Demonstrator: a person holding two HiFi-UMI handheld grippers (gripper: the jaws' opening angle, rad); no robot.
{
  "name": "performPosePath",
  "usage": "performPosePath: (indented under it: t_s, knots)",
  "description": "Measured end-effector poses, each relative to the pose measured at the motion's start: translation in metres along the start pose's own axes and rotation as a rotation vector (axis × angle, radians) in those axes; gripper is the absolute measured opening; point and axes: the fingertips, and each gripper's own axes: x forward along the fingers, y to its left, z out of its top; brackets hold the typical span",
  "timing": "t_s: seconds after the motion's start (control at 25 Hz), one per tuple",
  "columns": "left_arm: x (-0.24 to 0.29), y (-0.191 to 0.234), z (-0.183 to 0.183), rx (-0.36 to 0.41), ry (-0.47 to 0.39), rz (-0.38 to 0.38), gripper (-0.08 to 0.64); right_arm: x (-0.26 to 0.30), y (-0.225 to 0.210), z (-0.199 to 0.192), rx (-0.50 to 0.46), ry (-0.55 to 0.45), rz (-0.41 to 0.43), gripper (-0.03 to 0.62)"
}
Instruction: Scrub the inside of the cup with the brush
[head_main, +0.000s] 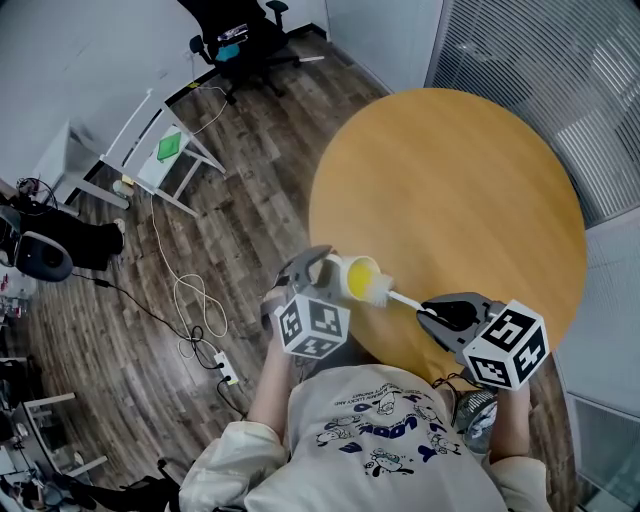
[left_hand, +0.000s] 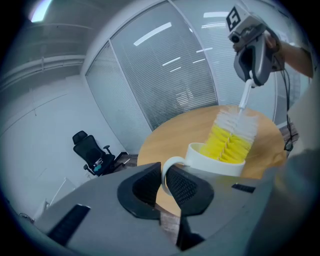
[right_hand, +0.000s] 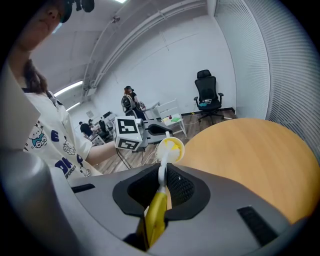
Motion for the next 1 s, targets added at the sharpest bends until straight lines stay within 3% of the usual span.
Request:
performPosePath:
  t_s: [0.72, 1.0]
  knots:
    - [-0.01, 0.001, 0.012, -0.049, -0.043, -0.016, 0.038, 0.013, 0.001, 0.0, 0.038, -0.012, 0.013, 0.048]
    - [-0.011, -0.003, 0.011, -0.025, -0.034, -0.015, 0.038, 0.015, 0.002, -0.003, 0.047, -0.017, 0.011, 0.048]
